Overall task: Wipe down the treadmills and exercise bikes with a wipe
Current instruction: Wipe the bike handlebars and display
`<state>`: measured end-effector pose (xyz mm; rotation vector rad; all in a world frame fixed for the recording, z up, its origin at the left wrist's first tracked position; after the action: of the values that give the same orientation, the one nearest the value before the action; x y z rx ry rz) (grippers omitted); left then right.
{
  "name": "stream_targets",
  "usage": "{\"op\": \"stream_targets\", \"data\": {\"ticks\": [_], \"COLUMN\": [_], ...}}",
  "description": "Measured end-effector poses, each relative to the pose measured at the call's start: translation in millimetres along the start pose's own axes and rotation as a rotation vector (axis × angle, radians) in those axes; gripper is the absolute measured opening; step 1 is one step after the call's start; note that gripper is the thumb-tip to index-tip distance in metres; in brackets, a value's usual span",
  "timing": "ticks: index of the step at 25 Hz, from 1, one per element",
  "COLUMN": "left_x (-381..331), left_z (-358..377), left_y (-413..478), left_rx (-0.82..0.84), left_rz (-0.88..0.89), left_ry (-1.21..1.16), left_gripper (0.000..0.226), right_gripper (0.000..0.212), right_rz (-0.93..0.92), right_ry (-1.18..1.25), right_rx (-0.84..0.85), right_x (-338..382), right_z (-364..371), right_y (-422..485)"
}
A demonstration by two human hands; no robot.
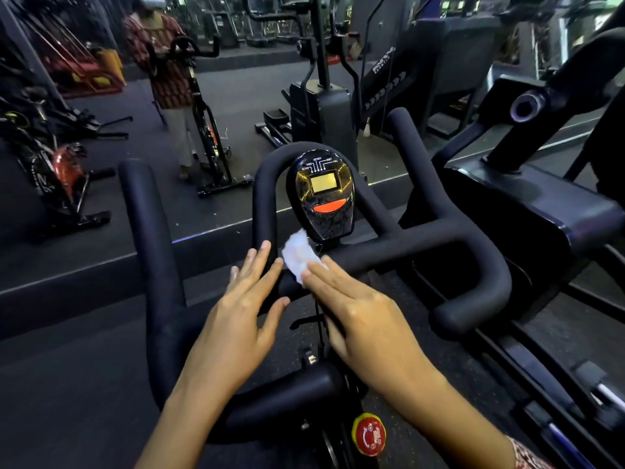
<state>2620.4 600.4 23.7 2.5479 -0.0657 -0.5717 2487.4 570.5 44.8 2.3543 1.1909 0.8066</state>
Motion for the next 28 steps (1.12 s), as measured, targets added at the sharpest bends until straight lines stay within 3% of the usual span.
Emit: {"op": "stream_targets", "data": {"ticks": [3,7,9,11,13,16,19,22,26,28], "left_x": [0.7,-5.7,-12.7,-20.2,-27.6,-35.6,-32.8,-31.4,-31.6,-30.1], "left_z": [-3.4,-1.1,3.6,8.8,16.8,27.8,26.2,28.4,28.4,27.5], "left_y": [-5.8,-7.3,-4.8,0.7,6.8,8.1,7.3,3.9,3.4,2.1], "left_rx": [-0.038,-0.051,-0.021,0.005,0.043,0.093,0.092,0.095,0.094,0.089], "left_rz": [-0.011,-0.009,0.015,0.033,0.034,0.066,0.083,0.1,0.093,0.095], "left_ry": [0.015,0.014,-0.026,-0.048,-0.046,0.034,0.046,0.076,0.076,0.062], "left_gripper": [0.064,0.064,0.062,0.062,0.064,0.068,0.062,0.059,0.059,0.057], "right_gripper": [0.064,0.066,0.059,0.04,0.028,0.035,0.061,0.059,0.052,0.044], "right_rz": [-0.097,-0.138,-0.054,0.112,0.228,0.361,0.258,0.211,0.344,0.273], "right_ry": [-0.134,0.038,0.16,0.318,0.261,0.035,0.001,0.011,0.141,0.153], "right_rx": [0.074,0.155,0.063,-0.107,-0.231,0.004,0.121,0.118,0.168,0.128], "right_x": [3.1,-13.0,-22.8,-43.4,-54.4,-45.3,-22.3,-21.0,-34.7,-29.1], "right_z": [24.0,27.9,-1.8,-34.4,-45.3,-2.9,12.5,-2.2,13.7,8.9], "right_y": [19.4,-8.0,-26.0,-32.8,-34.9,-46.0,-76.9,-86.4,-62.1,-66.8]}}
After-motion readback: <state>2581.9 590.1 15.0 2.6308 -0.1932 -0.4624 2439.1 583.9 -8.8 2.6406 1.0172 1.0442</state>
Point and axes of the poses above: each hand's wrist, its own y-axis towards the middle knuckle, its own z-axis out of the palm, x = y × z, the point moved 7 cm from there along y, towards the middle knuckle, and after that the axes turned 5 degrees about y, right-handed, at the moved point
